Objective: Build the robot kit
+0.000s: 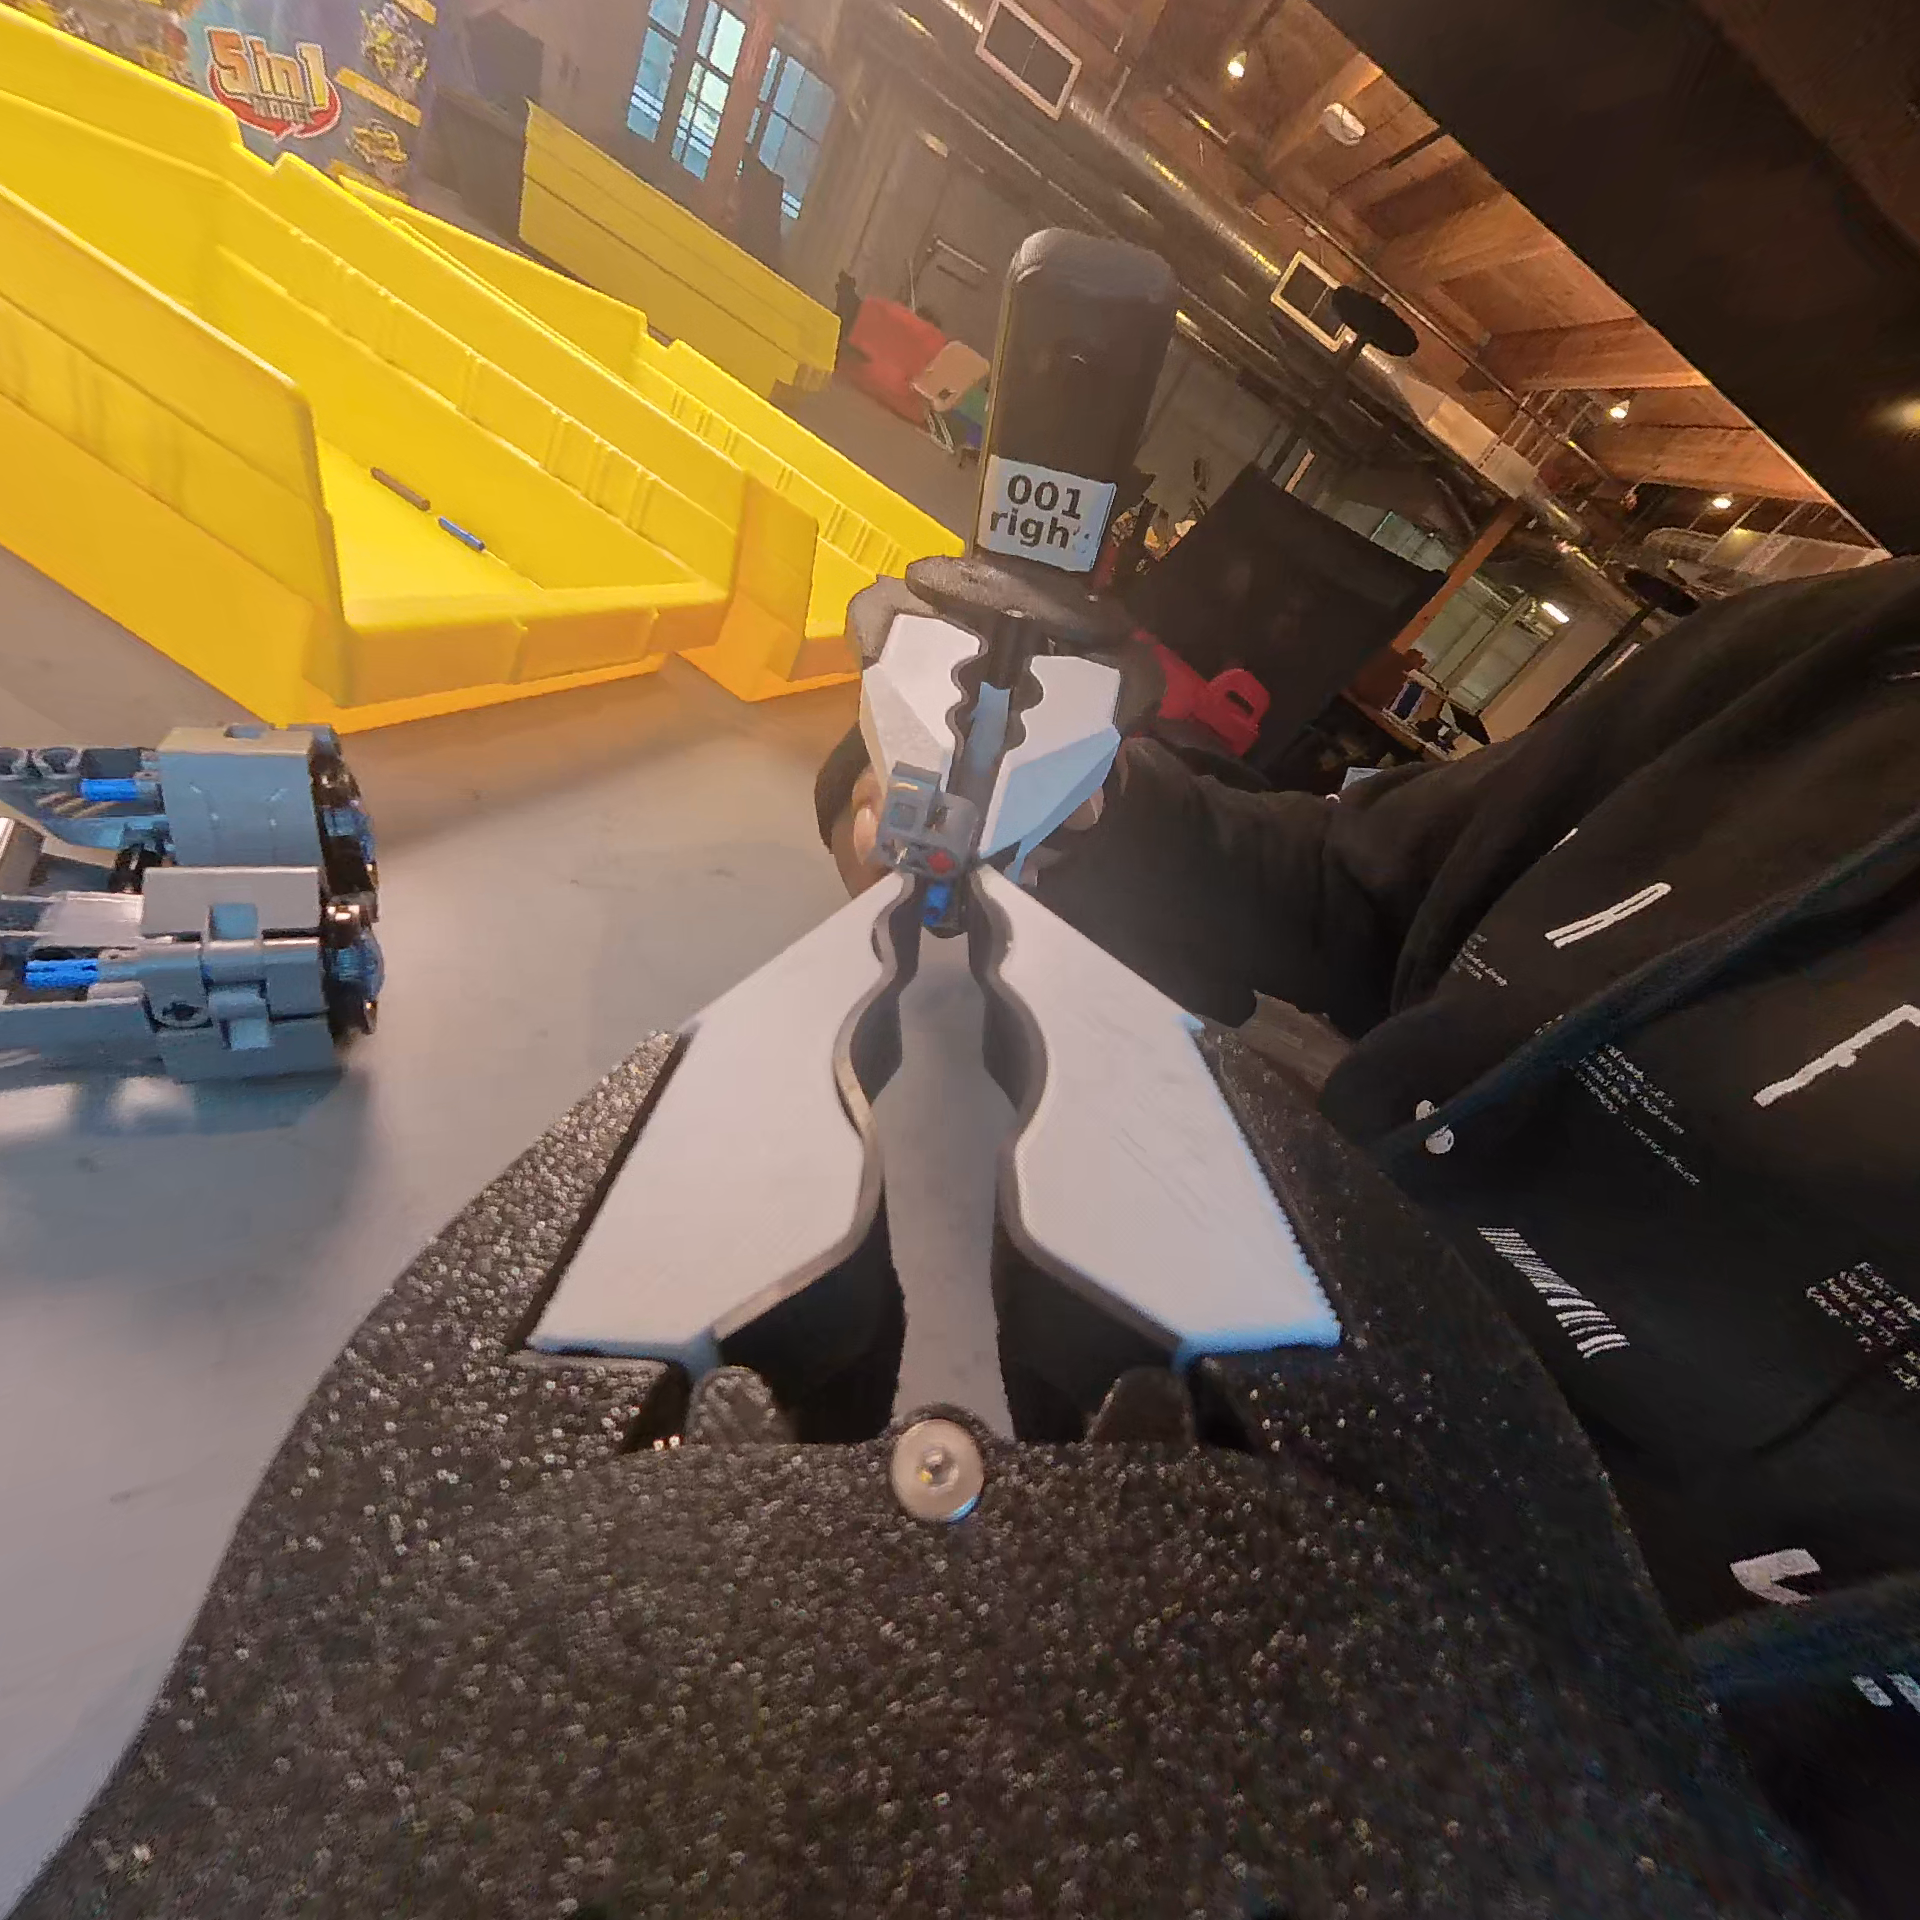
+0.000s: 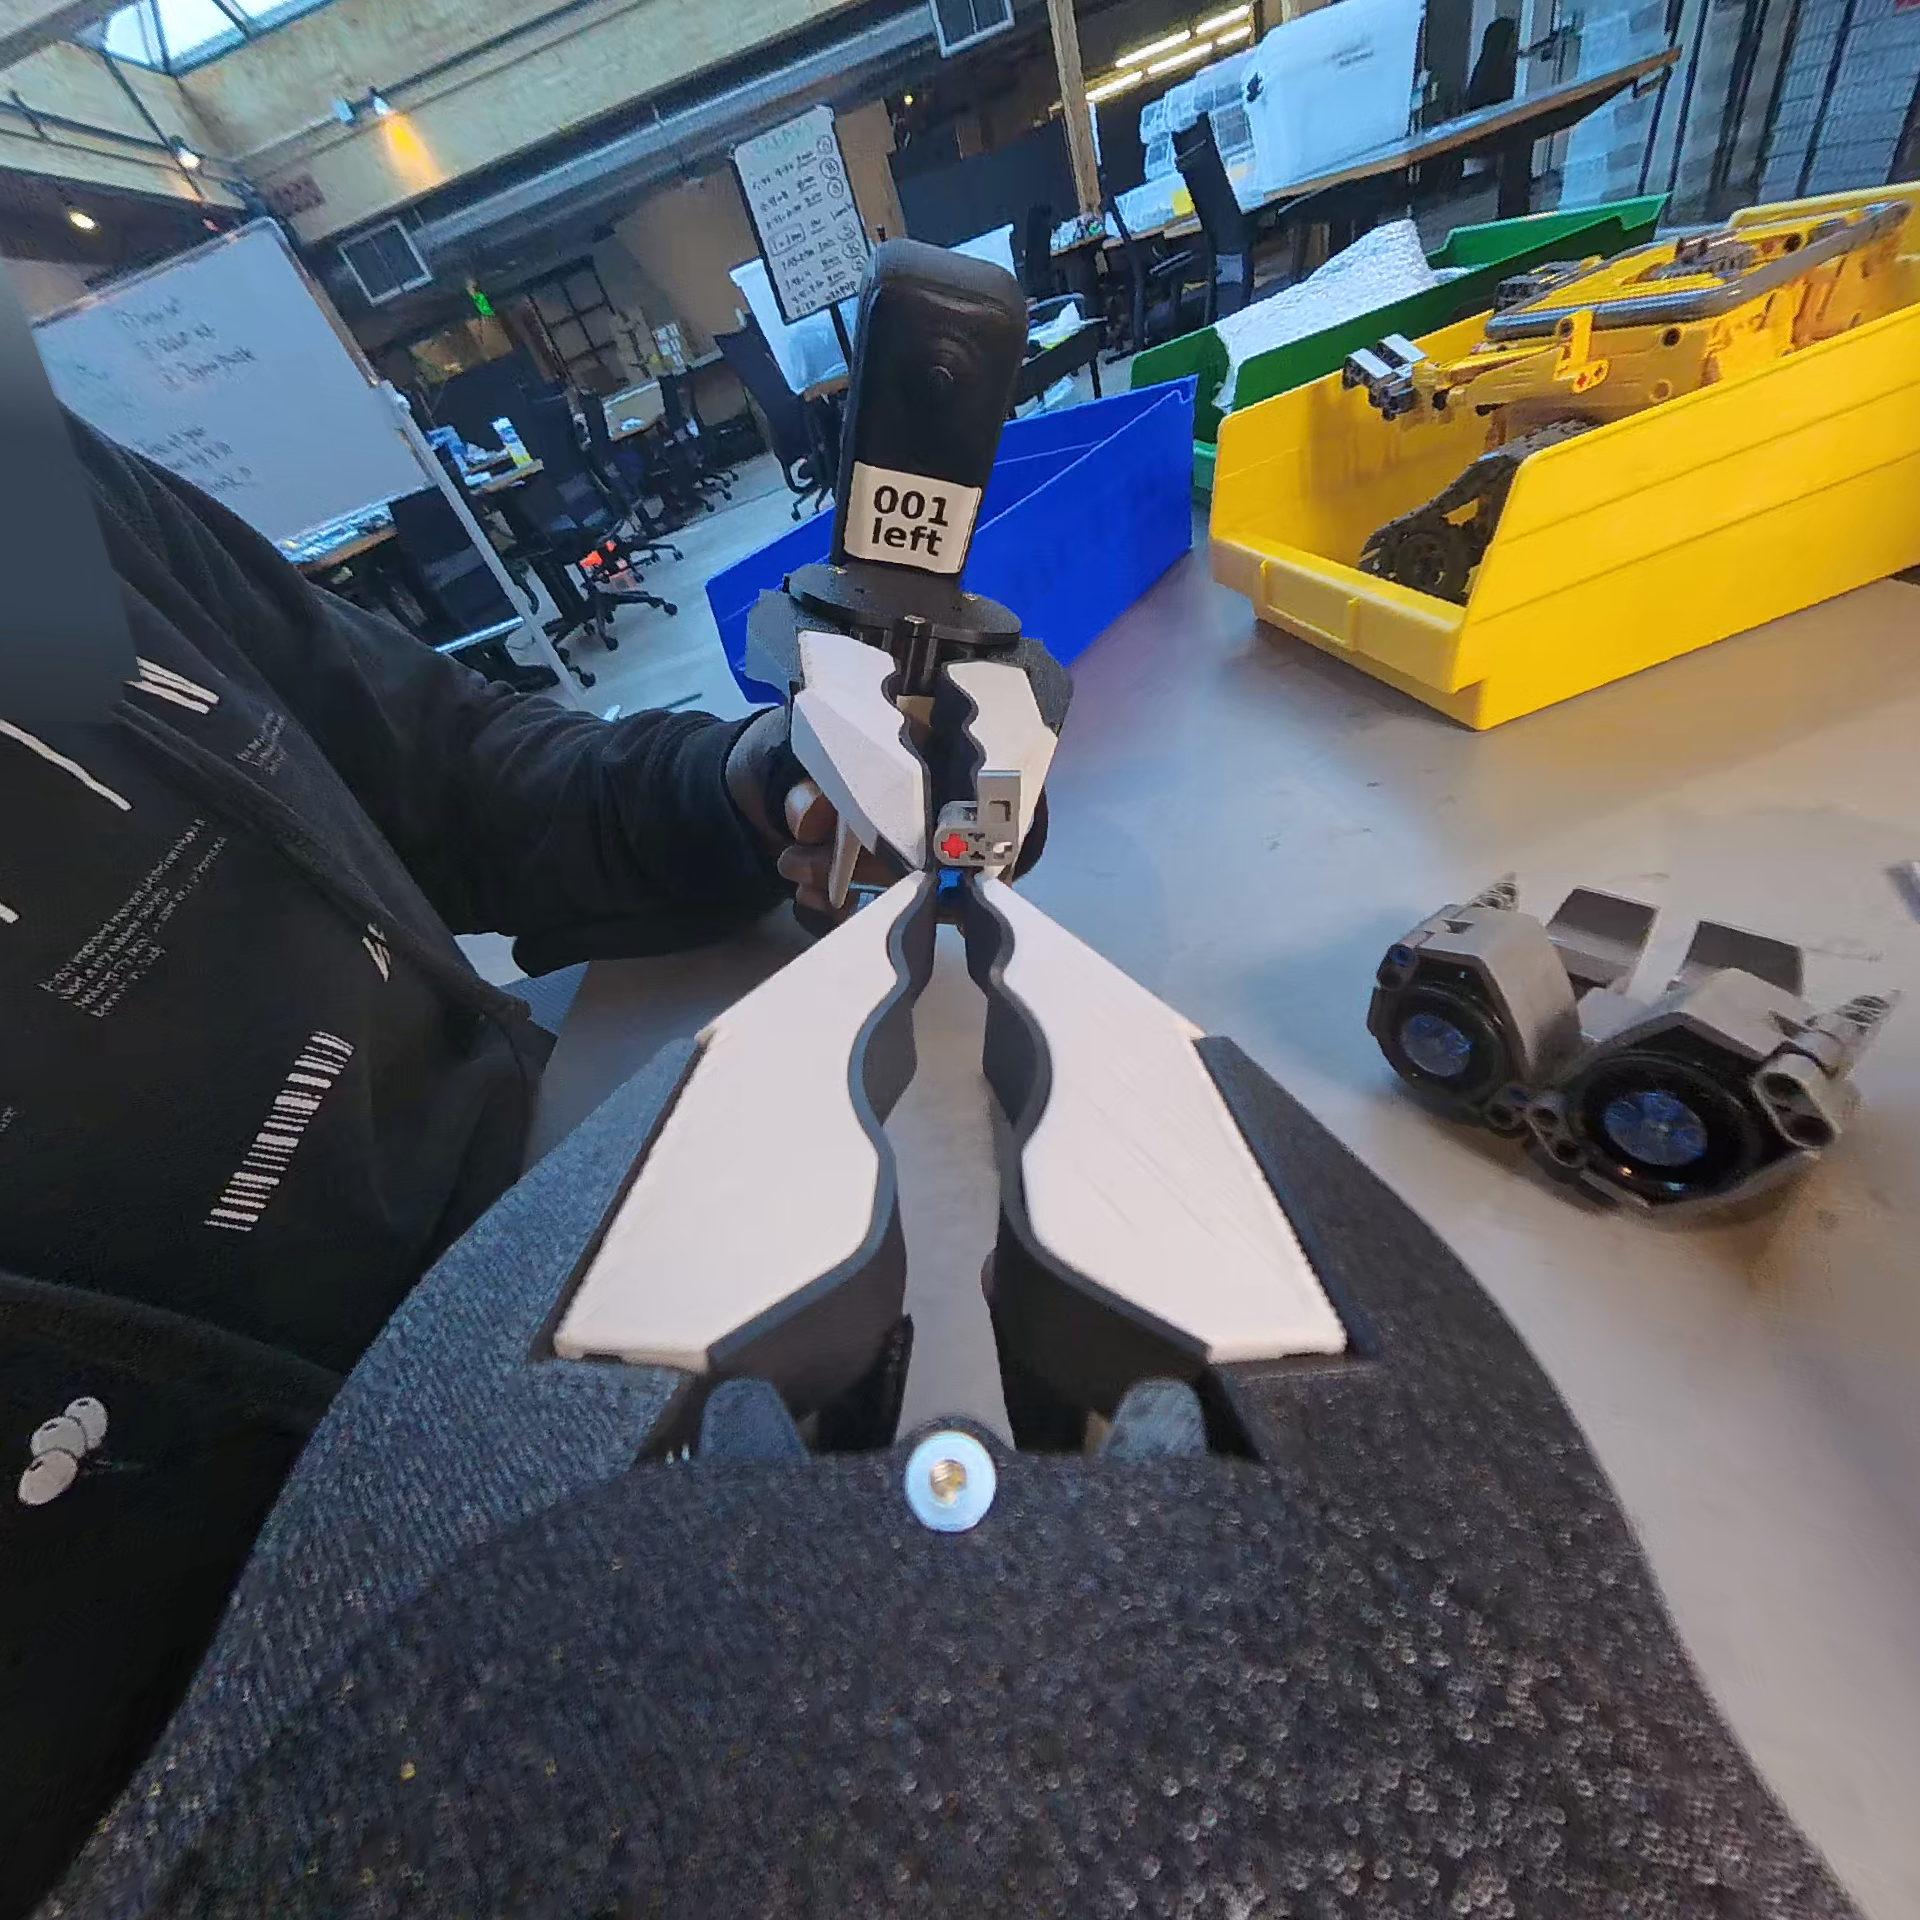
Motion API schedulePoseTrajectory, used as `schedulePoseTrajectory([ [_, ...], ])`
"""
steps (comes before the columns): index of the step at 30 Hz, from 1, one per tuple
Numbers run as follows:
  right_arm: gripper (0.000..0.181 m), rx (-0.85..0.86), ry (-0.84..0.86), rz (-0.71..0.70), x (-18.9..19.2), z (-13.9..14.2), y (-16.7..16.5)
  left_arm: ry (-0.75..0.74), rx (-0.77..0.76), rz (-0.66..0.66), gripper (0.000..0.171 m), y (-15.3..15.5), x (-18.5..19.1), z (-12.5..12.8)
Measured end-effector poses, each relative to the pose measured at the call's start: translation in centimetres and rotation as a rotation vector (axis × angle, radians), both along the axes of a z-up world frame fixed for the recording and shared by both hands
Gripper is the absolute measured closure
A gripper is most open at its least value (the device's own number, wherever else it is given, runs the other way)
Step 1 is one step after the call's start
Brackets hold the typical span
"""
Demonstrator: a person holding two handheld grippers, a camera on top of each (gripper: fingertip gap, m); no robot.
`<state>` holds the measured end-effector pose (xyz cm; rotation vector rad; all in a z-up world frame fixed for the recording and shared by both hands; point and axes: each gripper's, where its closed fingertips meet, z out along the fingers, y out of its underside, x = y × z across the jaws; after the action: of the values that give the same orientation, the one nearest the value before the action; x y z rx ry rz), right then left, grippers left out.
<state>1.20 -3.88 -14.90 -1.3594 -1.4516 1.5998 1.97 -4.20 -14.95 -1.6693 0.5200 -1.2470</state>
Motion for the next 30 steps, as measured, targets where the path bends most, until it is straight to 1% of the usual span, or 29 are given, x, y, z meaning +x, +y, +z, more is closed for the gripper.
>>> schedulePoseTrajectory([
  [3,0.178,-0.050,-0.004,-0.001,0.0,-0.1,0.0,-0.014,-0.025,0.000,0.164,0.1,-0.1,-0.1],
  [5,0.179,-0.148,-0.008,-0.006,-0.2,-0.1,0.2,-0.031,-0.044,0.006,0.164,0.3,-0.3,-0.1],
  [8,0.179,-0.363,0.008,0.002,-0.3,0.1,0.9,-0.038,-0.067,0.031,0.153,0.8,-1.2,-0.2],
  [12,0.179,-0.452,0.010,-0.029,0.0,0.0,2.4,0.014,-0.075,0.058,0.152,1.2,-2.5,-0.6],
  [14,0.179,-0.460,-0.002,-0.041,0.2,-0.3,2.8,0.095,-0.118,0.077,0.152,1.6,-3.1,-2.1],
  [18,0.179,-0.376,-0.079,-0.077,0.5,-1.8,3.4,0.365,-0.230,0.084,0.150,1.4,-4.1,-6.7],
  [21,0.179,-0.339,-0.116,-0.091,0.9,-2.4,4.0,0.500,-0.265,0.041,0.147,0.5,-3.7,-8.6],
  [24,0.179,-0.346,-0.134,-0.092,1.2,-2.9,4.3,0.534,-0.290,-0.007,0.146,-0.5,-2.9,-9.2],
  [27,0.179,-0.335,-0.144,-0.091,1.4,-3.1,4.3,0.536,-0.317,-0.036,0.146,-1.1,-2.0,-9.6],
  [30,0.179,-0.320,-0.152,-0.095,1.5,-3.1,4.4,0.572,-0.324,0.005,0.146,-0.7,-1.6,-10.0],
])
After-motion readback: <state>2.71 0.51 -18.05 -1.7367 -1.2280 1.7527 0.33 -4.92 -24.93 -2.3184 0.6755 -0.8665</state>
